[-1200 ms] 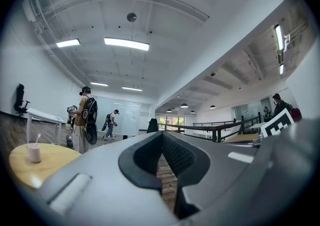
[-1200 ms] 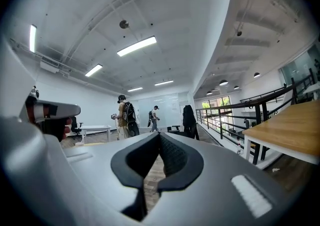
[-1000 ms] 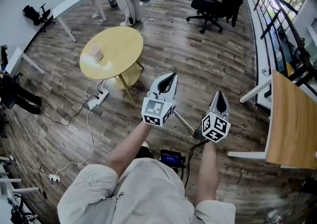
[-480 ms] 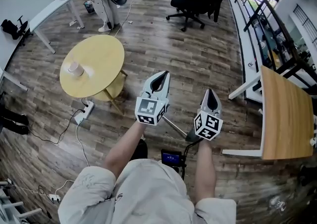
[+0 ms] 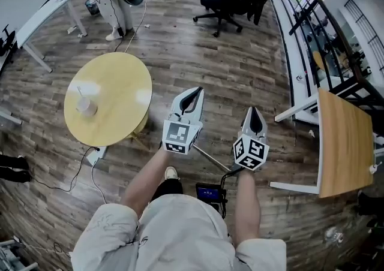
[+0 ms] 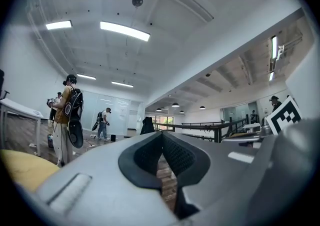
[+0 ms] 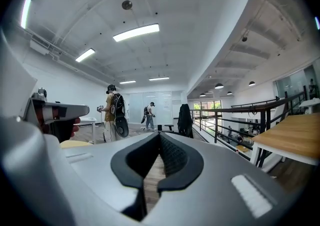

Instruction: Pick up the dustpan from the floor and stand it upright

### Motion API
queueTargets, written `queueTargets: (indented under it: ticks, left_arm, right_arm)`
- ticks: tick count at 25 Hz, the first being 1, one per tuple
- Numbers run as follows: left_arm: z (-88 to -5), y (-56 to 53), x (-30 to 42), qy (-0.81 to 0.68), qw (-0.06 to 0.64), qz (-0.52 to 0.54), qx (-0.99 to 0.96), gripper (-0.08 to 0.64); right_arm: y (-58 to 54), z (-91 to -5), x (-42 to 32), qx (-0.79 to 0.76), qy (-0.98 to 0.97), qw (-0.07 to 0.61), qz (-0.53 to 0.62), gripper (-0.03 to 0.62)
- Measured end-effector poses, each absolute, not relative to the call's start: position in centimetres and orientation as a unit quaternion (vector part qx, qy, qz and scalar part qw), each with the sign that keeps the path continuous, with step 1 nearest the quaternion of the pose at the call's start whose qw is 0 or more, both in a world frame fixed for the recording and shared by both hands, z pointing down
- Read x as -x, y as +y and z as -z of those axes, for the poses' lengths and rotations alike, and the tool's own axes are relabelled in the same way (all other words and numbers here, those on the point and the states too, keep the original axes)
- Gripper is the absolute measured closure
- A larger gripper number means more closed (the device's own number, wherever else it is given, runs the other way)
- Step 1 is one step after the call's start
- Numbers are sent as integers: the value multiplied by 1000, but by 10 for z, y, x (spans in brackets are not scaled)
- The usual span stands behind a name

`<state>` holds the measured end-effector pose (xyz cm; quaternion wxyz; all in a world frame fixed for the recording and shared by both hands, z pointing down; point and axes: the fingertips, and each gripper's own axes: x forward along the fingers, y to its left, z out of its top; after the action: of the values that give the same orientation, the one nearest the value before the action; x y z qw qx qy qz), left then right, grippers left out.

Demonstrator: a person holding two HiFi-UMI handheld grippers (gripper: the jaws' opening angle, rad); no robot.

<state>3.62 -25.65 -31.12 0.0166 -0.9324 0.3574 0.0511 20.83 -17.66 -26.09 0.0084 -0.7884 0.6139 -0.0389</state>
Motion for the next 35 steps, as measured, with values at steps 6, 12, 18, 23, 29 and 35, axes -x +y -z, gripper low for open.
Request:
queueTargets:
  ticks: [6, 12, 18, 23, 29, 35]
  left_arm:
    - [293, -369, -19, 357, -1, -48, 933, 541]
    - [289, -418, -51, 373, -8, -47, 927, 541]
    - [307, -387, -119, 371, -6, -46, 927, 541]
    - [316, -380, -157, 368, -1, -44, 929, 541]
    - [337, -379, -211, 371, 6, -39, 928, 541]
    - [303, -371, -290, 395, 7, -33, 918, 541]
  right_arm:
    - [-274, 254, -192, 798, 602, 8, 31, 586]
    - [-323, 255, -228, 791, 611, 5, 29, 586]
    - [-298, 274, -290, 787, 616, 15, 29, 586]
    - [-294, 282, -327, 785, 618, 21, 30, 586]
    - [-299, 296, -376, 777, 628, 23, 37, 586]
    - [-299, 262, -453, 767, 640, 28, 47, 586]
